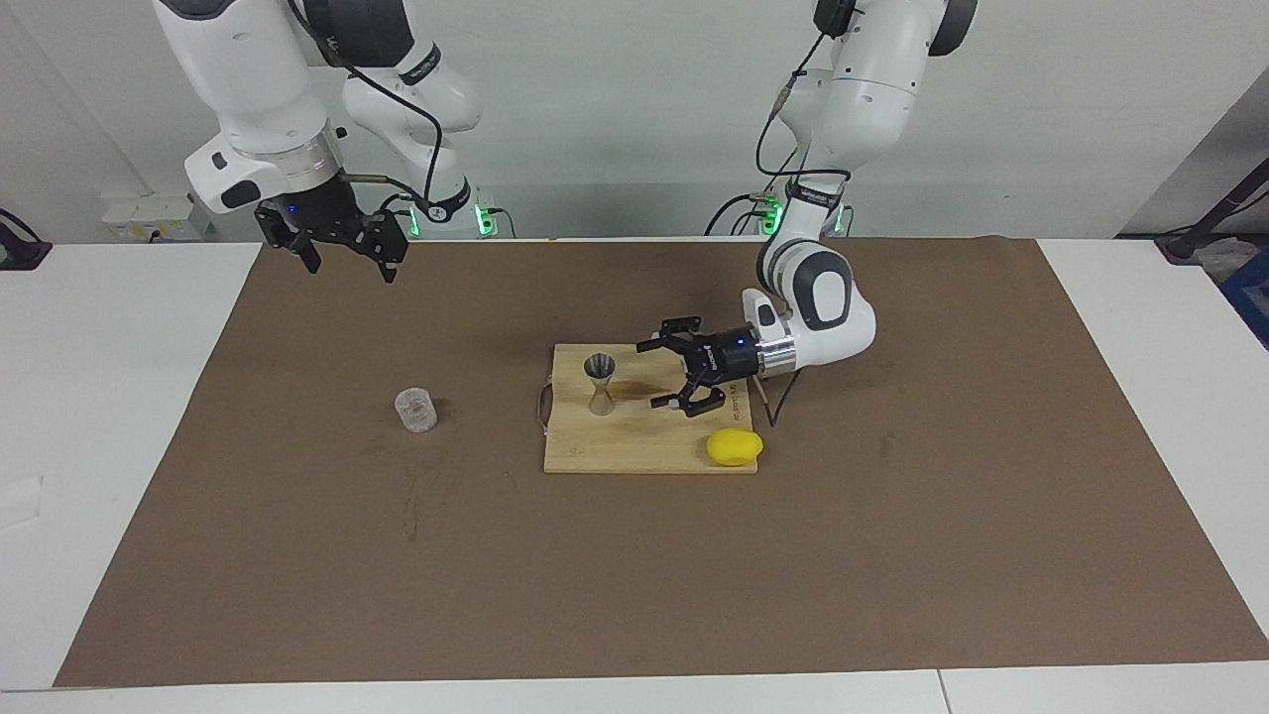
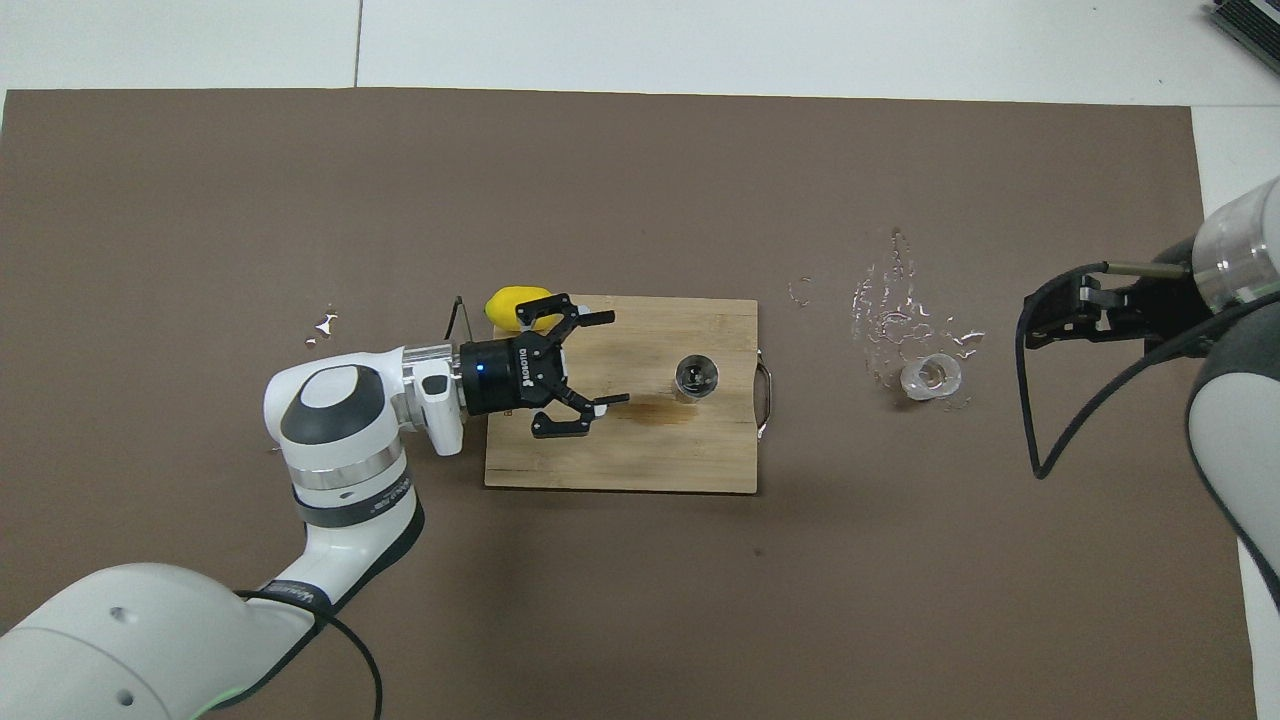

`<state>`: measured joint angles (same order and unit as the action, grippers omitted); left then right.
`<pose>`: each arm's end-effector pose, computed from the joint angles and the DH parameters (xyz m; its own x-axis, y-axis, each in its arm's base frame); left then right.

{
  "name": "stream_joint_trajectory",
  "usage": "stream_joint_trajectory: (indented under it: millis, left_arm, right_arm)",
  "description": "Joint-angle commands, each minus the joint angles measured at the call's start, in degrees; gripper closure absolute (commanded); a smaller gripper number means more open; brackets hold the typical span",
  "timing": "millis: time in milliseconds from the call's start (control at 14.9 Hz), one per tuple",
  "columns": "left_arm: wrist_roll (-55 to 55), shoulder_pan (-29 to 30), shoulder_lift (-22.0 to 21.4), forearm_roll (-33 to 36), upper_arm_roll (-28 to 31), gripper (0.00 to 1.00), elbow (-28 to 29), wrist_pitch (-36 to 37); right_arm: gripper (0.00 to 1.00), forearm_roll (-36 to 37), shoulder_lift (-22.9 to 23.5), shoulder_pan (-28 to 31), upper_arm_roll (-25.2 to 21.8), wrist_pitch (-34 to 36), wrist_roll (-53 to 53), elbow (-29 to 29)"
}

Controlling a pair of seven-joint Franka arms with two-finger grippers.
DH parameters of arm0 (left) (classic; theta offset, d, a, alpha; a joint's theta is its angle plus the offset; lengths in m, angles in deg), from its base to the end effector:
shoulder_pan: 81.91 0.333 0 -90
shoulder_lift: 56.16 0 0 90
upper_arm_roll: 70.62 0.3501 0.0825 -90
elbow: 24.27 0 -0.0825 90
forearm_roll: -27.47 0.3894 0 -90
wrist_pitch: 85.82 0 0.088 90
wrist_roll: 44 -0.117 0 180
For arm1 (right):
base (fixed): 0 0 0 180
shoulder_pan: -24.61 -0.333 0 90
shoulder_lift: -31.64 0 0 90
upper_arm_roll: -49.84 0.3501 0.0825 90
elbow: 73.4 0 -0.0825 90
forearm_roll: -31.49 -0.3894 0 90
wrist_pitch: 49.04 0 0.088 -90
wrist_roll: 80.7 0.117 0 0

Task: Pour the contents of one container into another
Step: 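Lower the metal cup onto the board and open the left gripper, then withdraw the left gripper while the right gripper starts moving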

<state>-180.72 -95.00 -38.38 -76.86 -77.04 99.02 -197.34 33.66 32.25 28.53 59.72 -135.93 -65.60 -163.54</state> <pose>0.5301 -0.2642 0.3086 0.1147 -0.0986 0.9885 -0.9894 -0.1006 0.1048 0.5541 0.0527 0.6371 0.9854 -0.1608 -0.0554 -0.1579 -0.9861 0.0523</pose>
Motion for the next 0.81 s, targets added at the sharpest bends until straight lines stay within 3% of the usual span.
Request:
stream_joint_trajectory:
  millis: [0, 336, 605, 739]
  left_arm:
    - [1.5, 8.0, -4.9, 9.3, 0.0, 0.00, 5.7, 6.6]
    - [1.9, 23.3, -5.7, 31.1, 0.1, 0.00, 4.8, 17.5]
    - [4.4, 35.0, -5.5, 47.3, 0.2, 0.00, -2.2, 28.1]
    - [5.8, 39.5, -4.8, 54.6, 0.1, 0.00, -8.5, 30.7]
  right_arm:
    - [0.00, -1.4, -1.3, 0.7, 0.0, -0.2, -1.8, -1.4]
    - [0.00, -1.4, -1.4, 1.6, -0.1, 0.7, -2.1, -1.4]
    - [0.00, -1.4, -1.3, 2.7, -0.1, -0.3, -1.0, -1.5]
    - [0.01, -2.4, -1.2, 3.0, -0.1, -2.5, 5.2, -1.6]
